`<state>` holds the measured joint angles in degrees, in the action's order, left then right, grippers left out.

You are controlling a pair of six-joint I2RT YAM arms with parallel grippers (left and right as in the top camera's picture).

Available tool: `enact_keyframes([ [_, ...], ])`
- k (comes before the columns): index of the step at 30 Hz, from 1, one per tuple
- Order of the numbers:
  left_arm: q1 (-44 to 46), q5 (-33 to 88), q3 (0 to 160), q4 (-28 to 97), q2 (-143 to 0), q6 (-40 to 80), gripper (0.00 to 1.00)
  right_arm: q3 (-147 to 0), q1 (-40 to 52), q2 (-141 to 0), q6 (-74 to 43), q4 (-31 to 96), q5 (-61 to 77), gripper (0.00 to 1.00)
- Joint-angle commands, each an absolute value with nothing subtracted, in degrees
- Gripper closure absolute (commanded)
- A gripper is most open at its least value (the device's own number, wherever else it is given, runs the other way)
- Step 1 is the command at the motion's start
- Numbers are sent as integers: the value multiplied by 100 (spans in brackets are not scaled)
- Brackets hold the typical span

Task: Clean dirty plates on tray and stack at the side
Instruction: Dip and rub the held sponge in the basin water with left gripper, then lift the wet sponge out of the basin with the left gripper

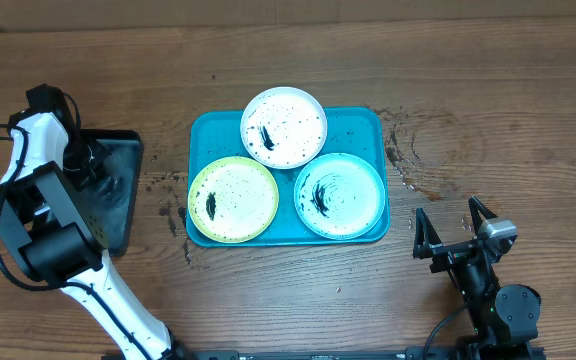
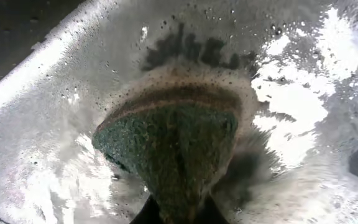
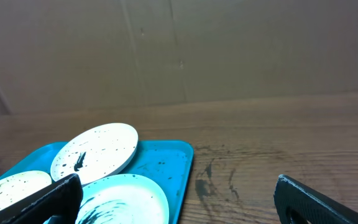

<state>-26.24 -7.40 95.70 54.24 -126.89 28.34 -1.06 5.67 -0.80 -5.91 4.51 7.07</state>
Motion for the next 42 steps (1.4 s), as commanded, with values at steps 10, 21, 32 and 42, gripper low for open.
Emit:
enact_keyframes([
  [10, -2620, -497, 11061, 7102, -12811, 2751, 96, -47, 550, -30, -552, 423, 650, 0],
  [21, -2617, 329, 12547, 8543, -12785, 2053, 96, -47, 550, -30, -552, 423, 650, 0],
  [32, -2786, 1225, 11590, 8077, -12951, 2097, 96, -47, 550, -30, -552, 423, 650, 0],
  [42, -3326, 3020, 12877, 8882, -12951, 2281, 96, -47, 550, -30, -552, 423, 650, 0],
])
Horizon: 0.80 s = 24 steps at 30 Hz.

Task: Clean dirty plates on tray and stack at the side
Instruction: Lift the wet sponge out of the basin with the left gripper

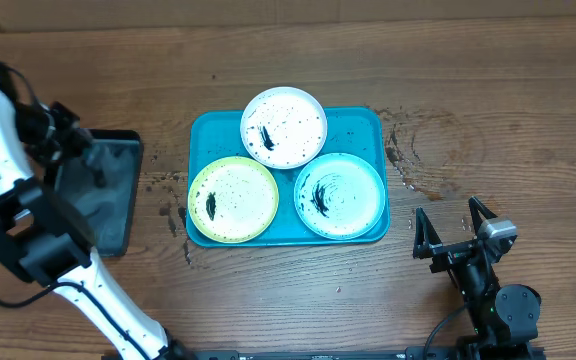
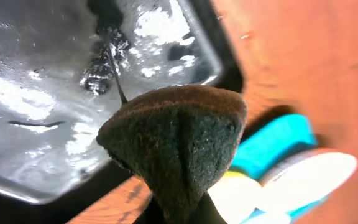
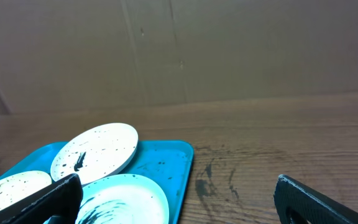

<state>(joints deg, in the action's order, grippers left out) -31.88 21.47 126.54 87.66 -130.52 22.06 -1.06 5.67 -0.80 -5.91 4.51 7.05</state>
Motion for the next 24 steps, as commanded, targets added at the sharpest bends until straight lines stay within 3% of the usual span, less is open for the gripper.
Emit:
enact_keyframes([
  [1, -3352, 3148, 12877, 8903, -12951, 2342, 96, -47, 550, -30, -552, 421, 650, 0],
  [9, -3553, 4619, 12875, 9030, -12951, 2447, 96, -47, 550, -30, -552, 421, 650, 0],
  [17, -3754, 5325, 12875, 9124, -12951, 2469, 96, -47, 550, -30, -552, 423, 650, 0],
  [24, -3649, 3262, 12464, 8906, -12956, 2329, 96, -47, 550, -30, -552, 423, 650, 0],
])
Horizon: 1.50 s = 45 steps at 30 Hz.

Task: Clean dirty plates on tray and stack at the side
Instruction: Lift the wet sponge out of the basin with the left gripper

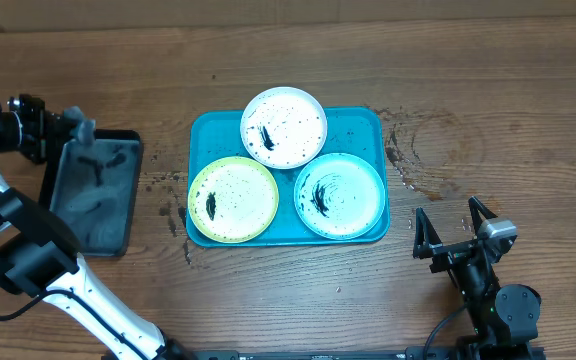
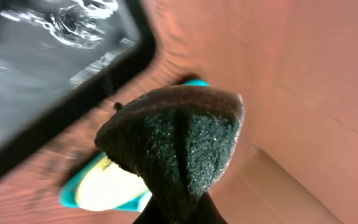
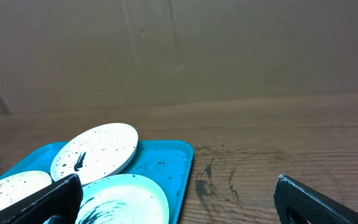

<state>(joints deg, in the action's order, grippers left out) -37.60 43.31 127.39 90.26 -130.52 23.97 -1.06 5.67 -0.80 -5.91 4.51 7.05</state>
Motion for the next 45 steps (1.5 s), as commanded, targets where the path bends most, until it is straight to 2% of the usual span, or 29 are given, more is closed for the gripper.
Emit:
enact_keyframes([
  [1, -3597, 3264, 12241, 8785, -12956, 2270, 96, -47, 550, -30, -552, 421, 650, 0],
  [6, -3564, 3286, 11566, 8396, -12954, 2324, 96, -47, 550, -30, -554, 421, 650, 0],
  [14, -3636, 3208, 12921, 9290, -12919, 2078, 96, -47, 550, -30, -552, 423, 650, 0],
  [23, -3542, 1730, 11574, 8527, -12940, 2554, 96, -47, 550, -30, -552, 421, 650, 0],
  [30, -3557, 1680, 12973, 9504, -12825, 2443, 96, -47, 550, -30, -552, 423, 650, 0],
  [34, -3487, 836, 13126, 9400, -12757, 2703, 96, -47, 550, -30, -552, 423, 650, 0],
  [41, -3393, 1400, 11749, 8890, -12901, 2652, 96, -47, 550, -30, -552, 423, 650, 0],
  [45, -3450, 1754, 11981, 9164, -12846, 2657, 96, -47, 550, -30, -552, 423, 650, 0],
])
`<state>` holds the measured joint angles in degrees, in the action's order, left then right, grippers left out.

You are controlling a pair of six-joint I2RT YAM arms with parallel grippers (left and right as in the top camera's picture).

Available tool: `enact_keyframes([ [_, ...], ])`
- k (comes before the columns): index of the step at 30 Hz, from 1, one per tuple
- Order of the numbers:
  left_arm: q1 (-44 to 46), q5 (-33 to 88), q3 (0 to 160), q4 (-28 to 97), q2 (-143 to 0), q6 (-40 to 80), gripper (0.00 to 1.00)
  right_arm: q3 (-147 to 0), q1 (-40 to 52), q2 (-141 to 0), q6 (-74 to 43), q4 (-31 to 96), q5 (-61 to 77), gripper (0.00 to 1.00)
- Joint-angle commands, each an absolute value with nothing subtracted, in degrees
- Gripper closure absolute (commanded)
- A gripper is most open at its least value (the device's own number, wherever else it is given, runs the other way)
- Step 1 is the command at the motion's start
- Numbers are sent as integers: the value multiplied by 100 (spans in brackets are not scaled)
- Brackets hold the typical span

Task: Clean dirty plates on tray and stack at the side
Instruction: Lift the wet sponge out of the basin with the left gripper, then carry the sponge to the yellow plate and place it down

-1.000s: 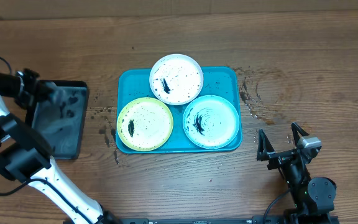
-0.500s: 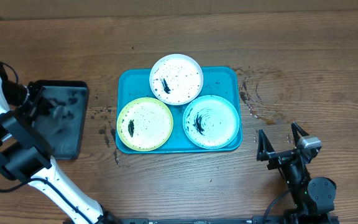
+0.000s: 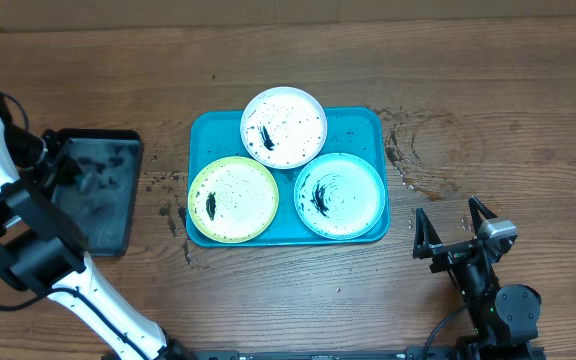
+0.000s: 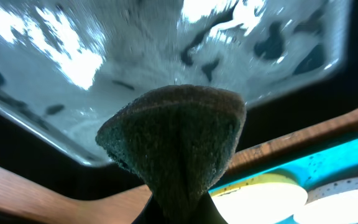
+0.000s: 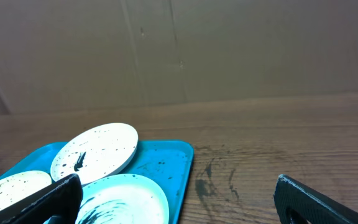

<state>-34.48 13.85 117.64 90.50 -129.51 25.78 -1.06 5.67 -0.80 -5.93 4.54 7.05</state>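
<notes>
Three dirty plates lie on the blue tray (image 3: 358, 130): a white one (image 3: 284, 126) at the back, a yellow-green one (image 3: 233, 199) front left, a pale blue one (image 3: 339, 194) front right, all with dark smears. My left gripper (image 4: 174, 211) is shut on a dark green sponge (image 4: 173, 143), held above the black water basin (image 3: 93, 210) near its far left corner; its fingers are hidden behind the sponge. My right gripper (image 3: 451, 228) stands open and empty at the front right, clear of the tray.
Dark splashes and a damp stain (image 3: 418, 150) mark the wood right of the tray, and specks (image 3: 168, 190) lie between basin and tray. A brown wall (image 5: 179, 50) closes the far side.
My left gripper, still shut on the sponge, was beyond the basin's far left corner, looking out past it. Now it is over the basin's water. The right arm and plates are unchanged.
The sponge was first down in the soapy water of the basin. Then it was held up above the basin, then out past its far left corner, and now it is over the water again. Plates, tray and right gripper stayed put throughout.
</notes>
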Motion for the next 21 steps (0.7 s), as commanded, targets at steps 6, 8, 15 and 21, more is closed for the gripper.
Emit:
enact_keyframes([
  [6, -3363, 2071, 13340, 9684, -12431, 2394, 96, -47, 550, -30, -552, 423, 650, 0],
  [8, -3179, 2060, 13485, 9682, -12090, 2408, 96, -47, 550, -30, -552, 423, 650, 0],
  [15, -2095, 1855, 13360, 9684, -11220, 2180, 96, -47, 550, -30, -552, 423, 650, 0],
  [21, -757, 1083, 12626, 9682, -11126, 2182, 96, -47, 550, -30, -552, 421, 650, 0],
])
